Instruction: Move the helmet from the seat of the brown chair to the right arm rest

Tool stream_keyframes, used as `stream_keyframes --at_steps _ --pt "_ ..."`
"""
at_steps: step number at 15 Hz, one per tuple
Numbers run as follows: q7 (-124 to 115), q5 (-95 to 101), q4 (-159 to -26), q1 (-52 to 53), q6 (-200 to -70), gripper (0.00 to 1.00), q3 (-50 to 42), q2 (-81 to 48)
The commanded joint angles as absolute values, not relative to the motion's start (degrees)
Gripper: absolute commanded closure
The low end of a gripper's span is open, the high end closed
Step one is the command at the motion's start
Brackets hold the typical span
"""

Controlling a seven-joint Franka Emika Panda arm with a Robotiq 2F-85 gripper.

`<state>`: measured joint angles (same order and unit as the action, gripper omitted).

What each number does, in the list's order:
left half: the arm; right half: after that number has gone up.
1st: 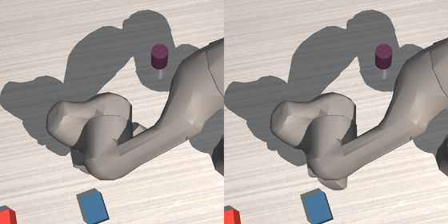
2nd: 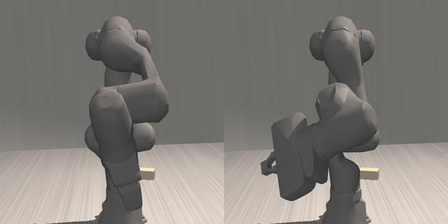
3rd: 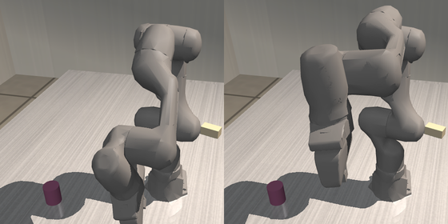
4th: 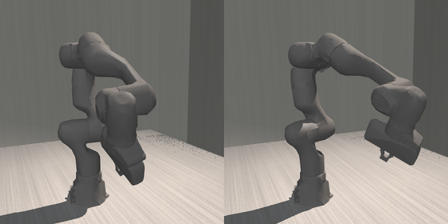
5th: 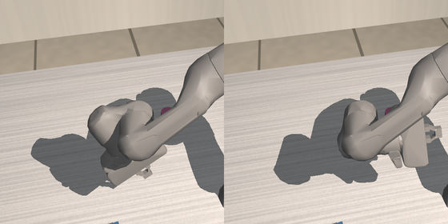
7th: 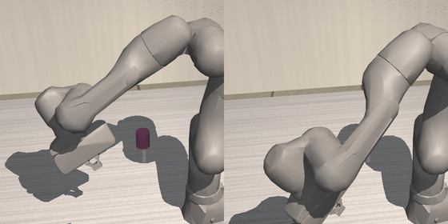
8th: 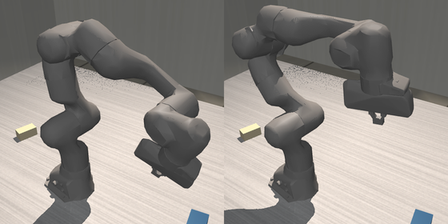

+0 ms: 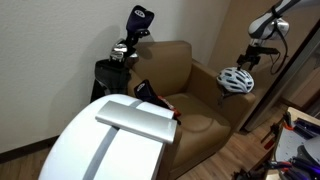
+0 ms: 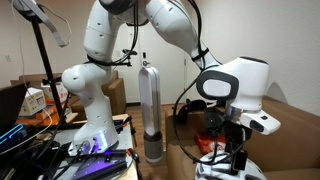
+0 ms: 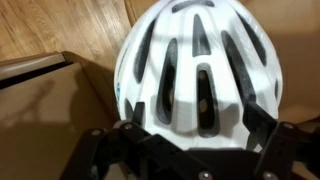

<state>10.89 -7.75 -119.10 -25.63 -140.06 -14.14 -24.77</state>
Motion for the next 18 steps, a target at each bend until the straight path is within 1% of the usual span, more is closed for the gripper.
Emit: stream_keyframes --at_steps 1,4,7,11,14,16,18 --pt "13.95 -9.72 -120.17 -26.81 -137.93 0.0 -13.25 -21.4" --pt "14.3 -9.45 -121.72 -26.17 -136.26 0.0 -13.57 -17.68" --pt "17.44 -11.57 -123.63 -25.66 -131.58 0.0 -12.53 -12.57" --pt "18.77 -13.76 -124.25 -22.09 -126.29 0.0 -11.22 -8.89" --pt "14.56 -12.11 -124.63 -16.7 -127.04 0.0 -9.03 -9.87" --pt "10.63 -10.51 -124.8 -12.92 -129.32 0.0 -7.43 -11.9" --pt "7.45 -10.09 -123.34 -9.8 -128.74 0.0 -5.86 -14.58"
